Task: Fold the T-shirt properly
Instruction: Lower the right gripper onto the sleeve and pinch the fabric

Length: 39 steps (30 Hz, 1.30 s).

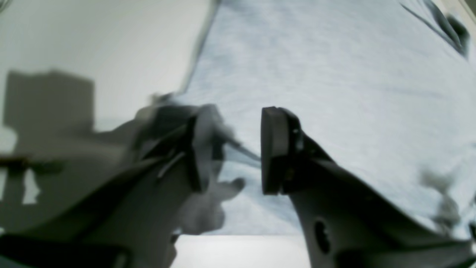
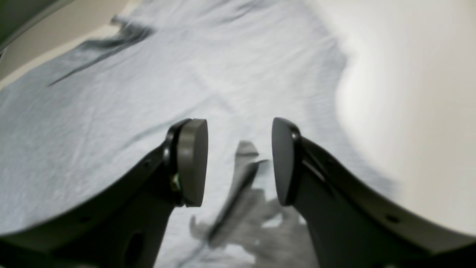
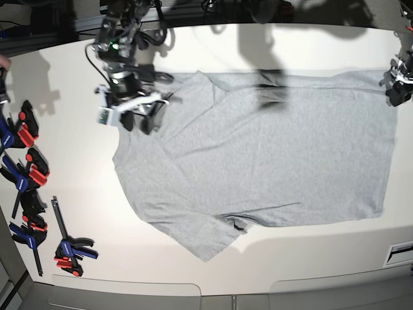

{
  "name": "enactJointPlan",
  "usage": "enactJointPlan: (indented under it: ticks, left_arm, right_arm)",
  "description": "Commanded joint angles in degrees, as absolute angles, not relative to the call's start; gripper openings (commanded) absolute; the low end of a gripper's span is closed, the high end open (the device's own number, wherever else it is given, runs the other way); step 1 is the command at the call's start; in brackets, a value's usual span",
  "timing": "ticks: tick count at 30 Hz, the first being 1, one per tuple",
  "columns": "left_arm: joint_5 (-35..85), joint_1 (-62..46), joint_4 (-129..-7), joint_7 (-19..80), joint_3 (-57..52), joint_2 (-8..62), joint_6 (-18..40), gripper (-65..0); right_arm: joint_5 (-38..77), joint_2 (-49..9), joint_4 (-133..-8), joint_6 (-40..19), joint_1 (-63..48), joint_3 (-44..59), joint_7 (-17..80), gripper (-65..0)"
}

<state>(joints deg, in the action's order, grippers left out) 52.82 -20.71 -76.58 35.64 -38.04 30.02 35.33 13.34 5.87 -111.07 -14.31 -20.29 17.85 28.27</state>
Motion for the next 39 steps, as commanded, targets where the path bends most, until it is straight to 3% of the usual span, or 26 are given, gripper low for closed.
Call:
enactJointPlan:
  ticks: [1, 5, 9, 11, 18, 27, 39]
  left_arm:
    - [53.8, -21.4, -79.0, 35.2, -38.6, 31.4, 36.6, -50.4]
    - [50.0, -23.4, -83.9, 35.3, -38.5, 31.4, 36.7, -53.6]
    - [43.5, -23.4, -84.3, 33.9, -38.1, 31.3, 36.3, -58.5]
    - [41.3, -23.4, -84.2, 32.2, -38.1, 30.8, 36.0, -65.0]
    - [36.9, -23.4, -84.2, 29.9, -36.0, 27.9, 34.9, -65.0]
    - [23.4, -23.6, -83.9, 27.4, -27.4, 27.5, 22.0, -65.0]
    - [22.6, -26.1, -83.8, 33.0, -26.9, 27.5, 21.6, -65.0]
  right_arm:
    - [13.9, 5.7, -113.6, -14.6, -21.3, 19.0, 27.2, -38.8]
    - [16.7, 5.7, -116.6, -15.6, -26.4, 22.8, 28.9, -46.0]
    - [20.6, 5.7, -116.6, -18.7, -30.4, 23.6, 29.7, -65.0]
    - [21.5, 5.7, -116.6, -18.7, -30.6, 23.6, 29.7, -65.0]
    - [21.0, 5.7, -112.5, -18.7, -28.1, 21.1, 29.6, -65.0]
    - [18.0, 3.6, -99.1, -18.7, -27.3, 17.8, 28.0, -65.0]
    - [16.8, -3.7, -94.1, -18.7, -27.7, 17.6, 29.7, -65.0]
